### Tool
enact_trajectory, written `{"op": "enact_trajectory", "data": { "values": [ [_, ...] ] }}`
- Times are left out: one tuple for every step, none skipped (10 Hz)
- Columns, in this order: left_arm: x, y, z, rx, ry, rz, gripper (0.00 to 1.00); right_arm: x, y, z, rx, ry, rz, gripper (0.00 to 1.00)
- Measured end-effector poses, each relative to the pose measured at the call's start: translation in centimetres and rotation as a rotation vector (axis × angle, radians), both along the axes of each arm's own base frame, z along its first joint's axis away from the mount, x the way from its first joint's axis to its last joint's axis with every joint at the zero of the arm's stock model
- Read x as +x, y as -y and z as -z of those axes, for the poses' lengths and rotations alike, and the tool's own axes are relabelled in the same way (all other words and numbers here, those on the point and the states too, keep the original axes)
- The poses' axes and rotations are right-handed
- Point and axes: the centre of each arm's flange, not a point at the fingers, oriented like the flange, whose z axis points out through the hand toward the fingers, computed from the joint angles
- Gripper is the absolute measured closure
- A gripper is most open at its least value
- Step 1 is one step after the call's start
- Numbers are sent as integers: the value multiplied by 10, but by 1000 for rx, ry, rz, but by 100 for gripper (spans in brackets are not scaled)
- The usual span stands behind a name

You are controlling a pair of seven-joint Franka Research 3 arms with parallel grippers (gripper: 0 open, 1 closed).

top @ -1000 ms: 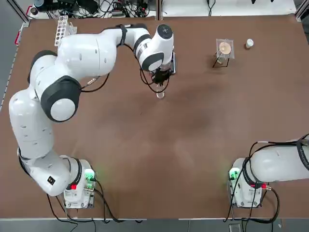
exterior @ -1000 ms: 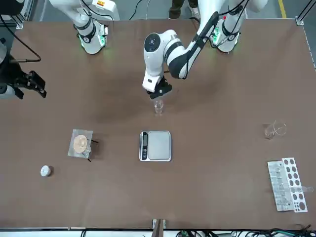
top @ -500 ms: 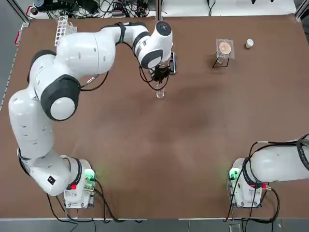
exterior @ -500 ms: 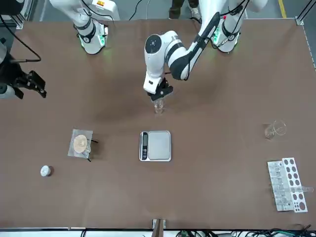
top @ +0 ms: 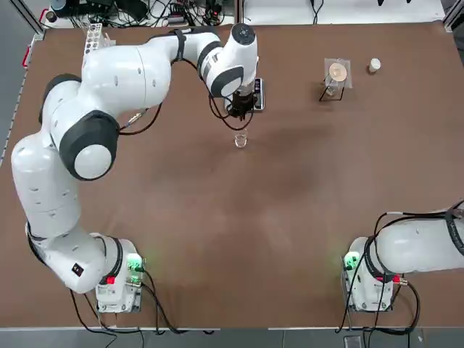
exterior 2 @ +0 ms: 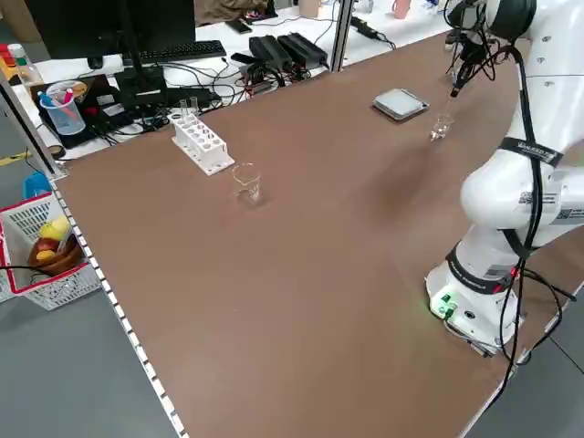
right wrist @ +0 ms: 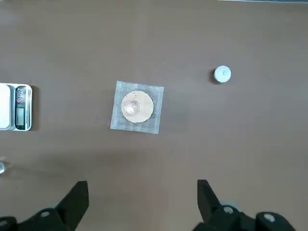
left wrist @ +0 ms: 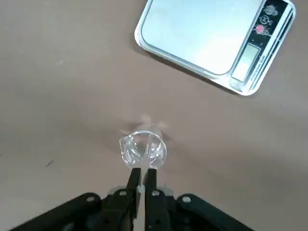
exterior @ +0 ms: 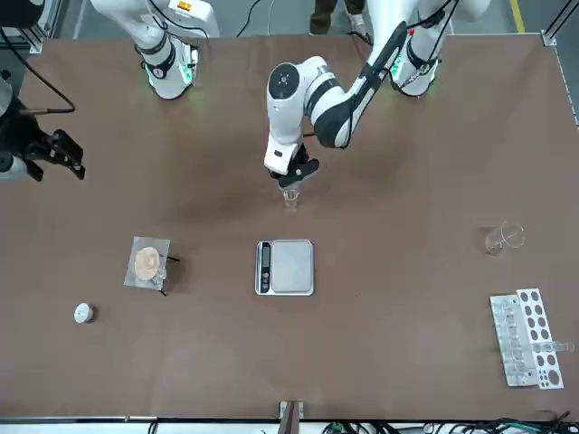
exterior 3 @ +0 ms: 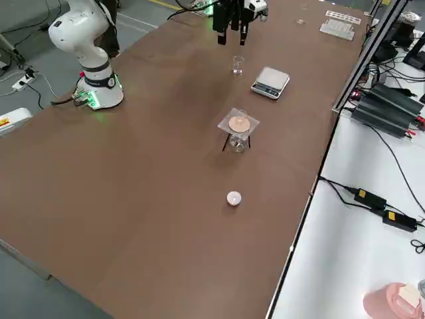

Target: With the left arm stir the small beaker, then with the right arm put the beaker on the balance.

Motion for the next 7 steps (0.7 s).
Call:
{"op": "enact_trajectory", "data": {
  "values": [
    [-2,0,-7,-5,-5,-4,93,0,0,0,0,0,0,0],
    [-4,0,-13,-1,-8,-5,93,0,0,0,0,0,0,0],
    [-6,-1,-18,2,-12,-6,93,0,-1,0,0,0,-1,0],
    [-7,-2,-23,7,-15,-8,93,0,-2,0,0,0,-4,0],
    [-8,-3,-28,10,-14,-10,93,0,-4,0,0,0,-7,0],
    [-8,-4,-34,9,-21,-12,93,0,-7,0,0,0,-12,0],
    [-8,-7,-43,2,-36,-14,93,0,-9,0,0,0,-17,0]
  ]
}}
